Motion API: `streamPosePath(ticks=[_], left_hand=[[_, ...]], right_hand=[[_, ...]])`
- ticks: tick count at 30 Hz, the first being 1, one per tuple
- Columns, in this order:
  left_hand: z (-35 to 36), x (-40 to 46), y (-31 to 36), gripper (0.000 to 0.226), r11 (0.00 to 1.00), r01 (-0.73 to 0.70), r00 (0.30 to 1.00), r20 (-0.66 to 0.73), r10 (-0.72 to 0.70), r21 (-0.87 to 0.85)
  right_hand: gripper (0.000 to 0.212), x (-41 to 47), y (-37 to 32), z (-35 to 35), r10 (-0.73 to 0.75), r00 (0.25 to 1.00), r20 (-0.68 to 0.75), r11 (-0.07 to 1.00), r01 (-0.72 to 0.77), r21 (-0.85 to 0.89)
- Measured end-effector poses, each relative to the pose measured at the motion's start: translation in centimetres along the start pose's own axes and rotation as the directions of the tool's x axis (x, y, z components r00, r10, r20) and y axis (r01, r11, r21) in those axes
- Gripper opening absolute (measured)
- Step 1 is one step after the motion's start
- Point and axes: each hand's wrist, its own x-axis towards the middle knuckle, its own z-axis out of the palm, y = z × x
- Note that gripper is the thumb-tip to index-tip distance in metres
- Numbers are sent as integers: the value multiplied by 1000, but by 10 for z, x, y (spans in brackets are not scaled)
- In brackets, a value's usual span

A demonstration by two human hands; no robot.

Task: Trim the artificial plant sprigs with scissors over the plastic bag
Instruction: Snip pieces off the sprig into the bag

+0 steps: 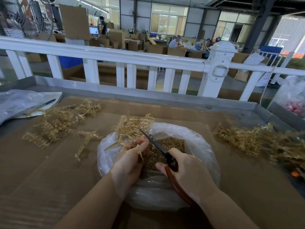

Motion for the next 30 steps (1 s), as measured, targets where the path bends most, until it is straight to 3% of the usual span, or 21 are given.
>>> streamPosePath(ticks=[8, 17, 25, 28, 30], left_hand=[[1, -4, 0, 11, 993, -20, 999, 47, 15, 112], [1, -7, 1, 6, 995, -28, 994, 109, 18, 92], [-2, -4, -1, 11, 997, -16, 997, 80, 10, 72], [-1, -6, 0, 21, 997, 1, 997, 75, -7, 81], [0, -6, 1, 41, 999, 19, 998, 64, -22, 51]], right_hand=[[31, 4, -2, 2, 20, 999, 44, 998, -23, 50], [33, 5, -7, 3, 46, 998, 49, 992, -51, 113], [37, 7, -7, 5, 45, 999, -1, 994, -45, 99], [37, 6, -6, 6, 43, 999, -11, 995, -42, 86], [38, 5, -4, 6, 46, 998, -32, 996, -43, 84]])
